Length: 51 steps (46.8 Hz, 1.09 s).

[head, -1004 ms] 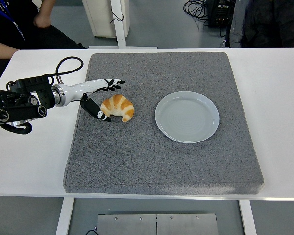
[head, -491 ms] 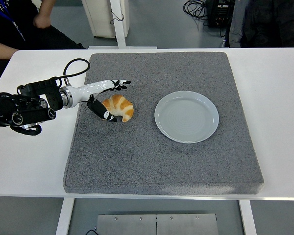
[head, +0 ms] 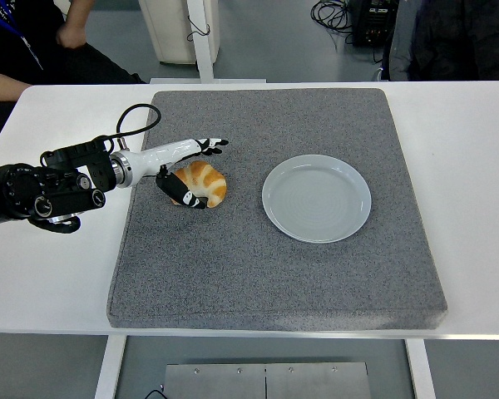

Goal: Place the bread on the plate

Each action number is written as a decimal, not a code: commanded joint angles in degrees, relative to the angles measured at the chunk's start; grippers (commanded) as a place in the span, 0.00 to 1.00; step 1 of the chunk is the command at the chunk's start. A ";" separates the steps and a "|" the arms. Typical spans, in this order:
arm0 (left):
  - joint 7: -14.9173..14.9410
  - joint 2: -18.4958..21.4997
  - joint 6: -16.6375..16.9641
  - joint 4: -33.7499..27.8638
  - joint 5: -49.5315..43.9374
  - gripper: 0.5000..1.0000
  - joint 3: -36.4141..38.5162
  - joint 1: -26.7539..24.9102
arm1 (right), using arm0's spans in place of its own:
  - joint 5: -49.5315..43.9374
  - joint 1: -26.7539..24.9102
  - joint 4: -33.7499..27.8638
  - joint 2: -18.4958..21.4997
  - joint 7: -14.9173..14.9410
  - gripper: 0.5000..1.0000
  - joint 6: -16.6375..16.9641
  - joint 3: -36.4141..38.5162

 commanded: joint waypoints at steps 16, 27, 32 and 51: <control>-0.87 -0.12 0.00 1.74 0.09 0.64 0.16 1.26 | 0.00 0.01 0.00 0.00 0.00 1.00 -0.03 0.00; -3.59 -0.12 0.08 1.83 0.18 0.19 0.60 1.26 | 0.00 0.01 0.00 0.00 0.00 1.00 -0.03 0.00; -3.68 -0.12 0.08 1.83 0.18 0.06 0.69 0.73 | 0.00 0.01 0.00 0.00 0.00 1.00 -0.03 0.00; -8.42 0.49 0.96 4.55 4.92 0.00 0.87 -1.47 | 0.00 0.01 0.00 0.00 0.00 1.00 0.06 0.00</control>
